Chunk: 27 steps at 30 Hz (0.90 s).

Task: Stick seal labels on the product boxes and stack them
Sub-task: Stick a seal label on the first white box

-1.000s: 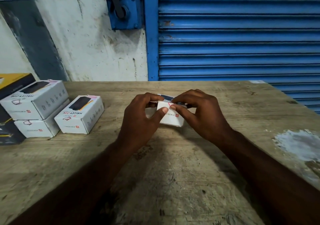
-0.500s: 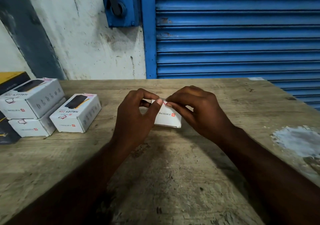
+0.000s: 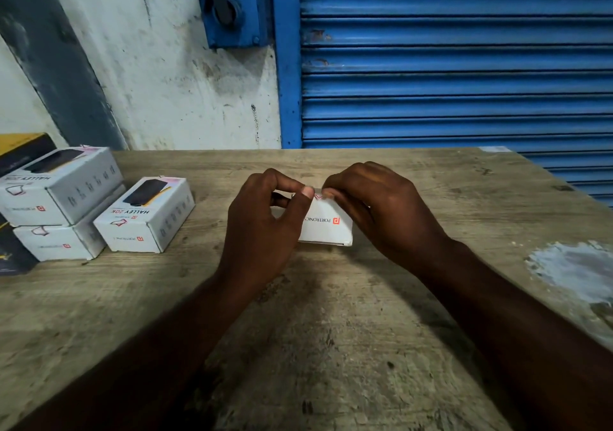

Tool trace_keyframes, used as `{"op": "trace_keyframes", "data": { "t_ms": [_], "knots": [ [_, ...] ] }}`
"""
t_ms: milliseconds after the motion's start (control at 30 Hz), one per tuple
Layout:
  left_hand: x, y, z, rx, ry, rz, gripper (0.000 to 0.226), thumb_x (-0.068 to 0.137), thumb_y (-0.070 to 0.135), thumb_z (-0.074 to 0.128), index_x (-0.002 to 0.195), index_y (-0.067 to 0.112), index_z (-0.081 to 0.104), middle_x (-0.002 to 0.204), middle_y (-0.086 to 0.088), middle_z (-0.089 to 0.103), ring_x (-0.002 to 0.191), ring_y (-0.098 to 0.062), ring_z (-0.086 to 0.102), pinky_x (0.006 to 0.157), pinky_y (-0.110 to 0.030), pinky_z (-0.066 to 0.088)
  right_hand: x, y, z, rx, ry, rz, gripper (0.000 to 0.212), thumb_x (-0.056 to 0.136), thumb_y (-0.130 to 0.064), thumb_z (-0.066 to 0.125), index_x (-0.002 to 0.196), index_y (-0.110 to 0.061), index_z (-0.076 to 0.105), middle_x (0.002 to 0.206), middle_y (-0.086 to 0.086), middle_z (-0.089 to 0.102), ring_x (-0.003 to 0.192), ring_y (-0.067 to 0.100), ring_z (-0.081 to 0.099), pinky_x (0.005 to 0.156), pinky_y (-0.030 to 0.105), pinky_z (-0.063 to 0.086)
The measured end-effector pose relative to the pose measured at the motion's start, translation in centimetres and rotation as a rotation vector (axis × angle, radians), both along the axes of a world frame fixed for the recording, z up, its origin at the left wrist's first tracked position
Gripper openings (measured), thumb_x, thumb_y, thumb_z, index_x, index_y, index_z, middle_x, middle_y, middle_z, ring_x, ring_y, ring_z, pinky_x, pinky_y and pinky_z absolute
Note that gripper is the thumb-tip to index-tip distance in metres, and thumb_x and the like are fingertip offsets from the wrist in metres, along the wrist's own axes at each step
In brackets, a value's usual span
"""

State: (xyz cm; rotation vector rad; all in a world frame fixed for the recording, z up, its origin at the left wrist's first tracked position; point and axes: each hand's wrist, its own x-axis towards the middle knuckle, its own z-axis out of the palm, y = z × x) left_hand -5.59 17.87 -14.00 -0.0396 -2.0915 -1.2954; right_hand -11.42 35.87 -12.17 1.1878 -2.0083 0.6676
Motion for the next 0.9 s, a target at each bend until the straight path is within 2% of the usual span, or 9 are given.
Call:
{"op": "trace_keyframes", "data": {
  "t_ms": [100,167,267,367,500,633,800,900],
  "knots": [
    [-0.1,0.0,0.0,0.006,0.005,-0.001,0.009,0.094,0.034,0.067,0.089,0.027,0.063,0.103,0.011,0.061,0.093,0.004,0.061,0.063,-0.050,0.060,0.4,-0.1,0.2,-0.025,-0.030,0.013,0.027,0.103,-0.027,0.052,0.104,-0.009,0.072,0.092,0.002,0.070,0.084,0.022,0.062,0.074,0.037,0.049],
    [-0.1,-0.1,0.0,0.021,-0.001,-0.002,0.010,0.094,0.036,0.067,0.089,0.028,0.064,0.103,0.012,0.062,0.093,0.001,0.062,0.065,-0.051,0.060,0.4,0.0,0.2,-0.012,-0.046,0.037,0.022,0.102,-0.028,0.059,0.106,-0.010,0.071,0.097,0.000,0.070,0.088,0.019,0.062,0.078,0.032,0.048],
    [-0.2,-0.3,-0.1,0.038,-0.013,-0.001,0.010,0.094,0.038,0.066,0.088,0.030,0.063,0.103,0.013,0.063,0.094,-0.002,0.064,0.067,-0.052,0.060,0.5,0.1,0.1,0.004,-0.054,0.047,0.024,0.096,-0.030,0.070,0.111,-0.011,0.071,0.104,0.000,0.069,0.094,0.020,0.062,0.081,0.035,0.049],
    [-0.2,-0.2,-0.1,0.026,-0.008,0.002,0.011,0.094,0.038,0.066,0.088,0.030,0.063,0.102,0.012,0.062,0.094,0.000,0.063,0.066,-0.052,0.060,0.6,-0.2,0.0,-0.023,-0.020,0.044,0.019,0.099,-0.026,0.066,0.108,-0.011,0.073,0.102,0.001,0.070,0.092,0.020,0.063,0.078,0.038,0.050],
    [0.0,0.1,0.1,0.006,-0.009,-0.001,0.012,0.095,0.036,0.065,0.091,0.024,0.063,0.101,0.010,0.061,0.093,0.002,0.060,0.064,-0.052,0.059,0.6,-0.3,-0.2,-0.047,-0.018,0.012,0.022,0.103,-0.026,0.056,0.106,-0.012,0.073,0.095,-0.002,0.067,0.085,0.010,0.055,0.072,0.032,0.047],
    [0.2,0.3,0.2,0.022,-0.010,-0.014,0.023,0.090,0.045,0.059,0.093,0.023,0.064,0.101,0.010,0.064,0.094,-0.002,0.062,0.063,-0.052,0.059,0.7,-0.7,-0.6,-0.140,-0.117,0.021,0.014,0.100,-0.020,0.061,0.102,-0.013,0.073,0.091,-0.005,0.065,0.084,0.008,0.052,0.076,0.027,0.043],
    [0.2,0.3,0.1,0.046,-0.017,-0.027,0.019,0.090,0.046,0.058,0.091,0.028,0.063,0.097,0.015,0.067,0.092,-0.003,0.064,0.064,-0.053,0.059,0.8,-1.6,-1.0,-0.331,-0.331,0.057,0.013,0.097,-0.022,0.064,0.094,-0.015,0.075,0.087,-0.010,0.065,0.087,0.011,0.059,0.078,0.036,0.049],
    [0.1,0.3,0.1,0.047,-0.019,-0.026,0.014,0.090,0.046,0.058,0.087,0.033,0.062,0.096,0.017,0.067,0.091,-0.004,0.065,0.063,-0.053,0.059,0.9,-1.9,-1.2,-0.403,-0.452,0.057,0.015,0.096,-0.027,0.063,0.092,-0.018,0.075,0.087,-0.015,0.066,0.091,0.011,0.061,0.081,0.037,0.050]
  ]
}}
